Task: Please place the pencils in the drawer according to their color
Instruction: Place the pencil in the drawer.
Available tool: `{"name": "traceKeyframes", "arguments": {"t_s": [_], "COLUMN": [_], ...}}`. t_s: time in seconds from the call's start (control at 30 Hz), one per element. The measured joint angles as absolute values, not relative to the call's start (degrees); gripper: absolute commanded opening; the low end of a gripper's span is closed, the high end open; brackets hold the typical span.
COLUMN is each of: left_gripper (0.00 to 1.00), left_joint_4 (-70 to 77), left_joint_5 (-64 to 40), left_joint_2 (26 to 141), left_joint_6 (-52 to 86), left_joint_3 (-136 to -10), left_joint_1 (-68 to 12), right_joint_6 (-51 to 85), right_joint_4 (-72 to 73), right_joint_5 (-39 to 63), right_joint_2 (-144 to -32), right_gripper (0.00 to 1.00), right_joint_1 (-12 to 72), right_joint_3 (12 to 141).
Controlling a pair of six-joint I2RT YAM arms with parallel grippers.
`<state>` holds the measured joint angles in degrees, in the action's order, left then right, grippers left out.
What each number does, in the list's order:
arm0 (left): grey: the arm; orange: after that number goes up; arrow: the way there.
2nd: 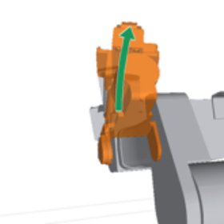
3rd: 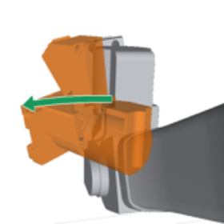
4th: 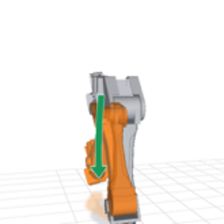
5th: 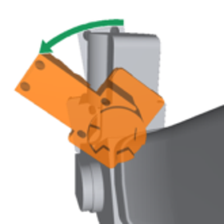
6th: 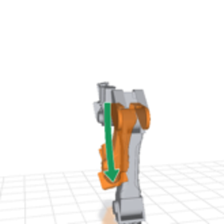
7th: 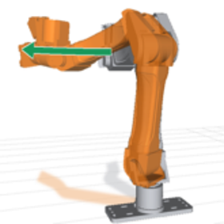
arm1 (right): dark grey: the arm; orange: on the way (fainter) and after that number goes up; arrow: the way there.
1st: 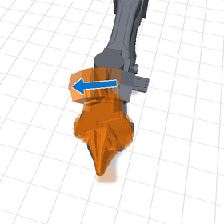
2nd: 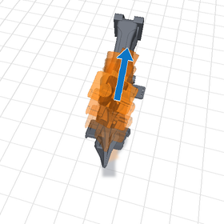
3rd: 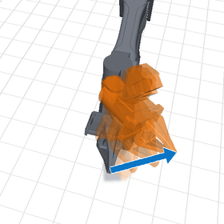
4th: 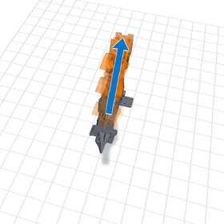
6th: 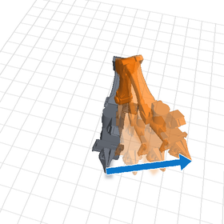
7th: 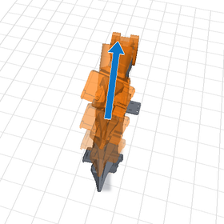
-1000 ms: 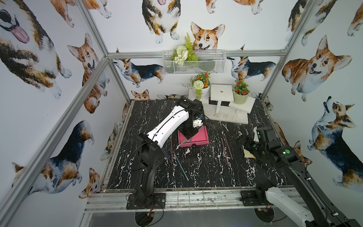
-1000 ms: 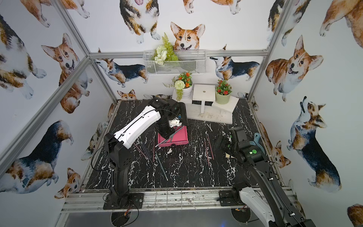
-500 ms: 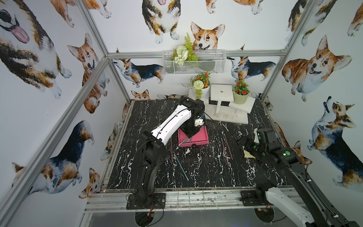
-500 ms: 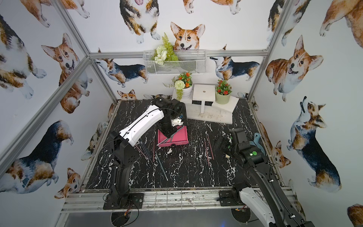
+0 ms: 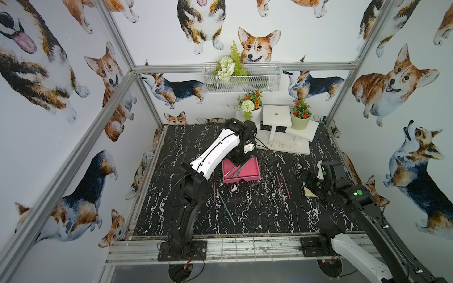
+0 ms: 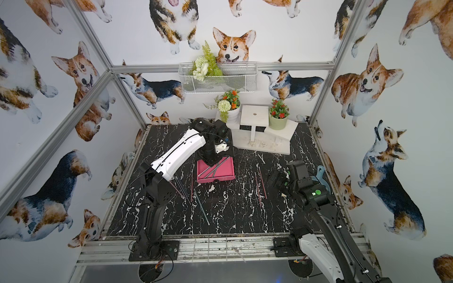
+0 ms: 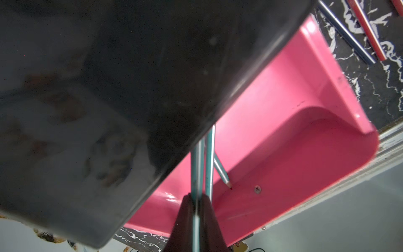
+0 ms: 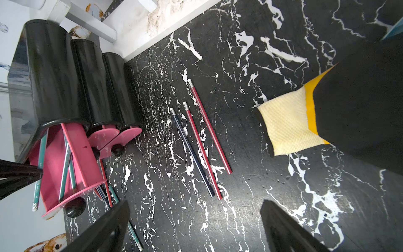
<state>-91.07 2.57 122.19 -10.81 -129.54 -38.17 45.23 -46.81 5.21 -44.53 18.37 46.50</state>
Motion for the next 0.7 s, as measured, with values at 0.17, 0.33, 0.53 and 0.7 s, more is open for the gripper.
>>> {"name": "traceKeyframes", "arguments": {"t_s": [0.17,0.33,0.53,0.7], "left_gripper": [0.08,0.39,0.43,0.43], "left_joint_4": [-90.41,-89.89,-89.52,-88.42], "left_joint_5": [3.09,3.01,2.37,1.19], "left_joint_2": [123.26,123.59,121.95,115.96], "left_joint_6": [-10.02,-8.91,-8.45,-5.74], "left_joint_3": [-130.82,-131.0,-130.87,-127.2], "left_joint_1": [-38.17,-38.17,-38.22,-38.19], "right_joint_6": [45.39,45.41,45.43,45.36], "right_joint_4": [-46.74,-46.7,-46.7,-46.7], "right_joint_5": [5.89,6.04,6.07,6.04], "right_joint_2": [-44.4,-44.31,-44.07,-44.01], "right_gripper": [1.0,1.0,1.0,1.0], "right_joint_1": [18.37,18.37,18.37,18.37], "right_joint_3": [46.46,46.46,46.46,46.48]}}
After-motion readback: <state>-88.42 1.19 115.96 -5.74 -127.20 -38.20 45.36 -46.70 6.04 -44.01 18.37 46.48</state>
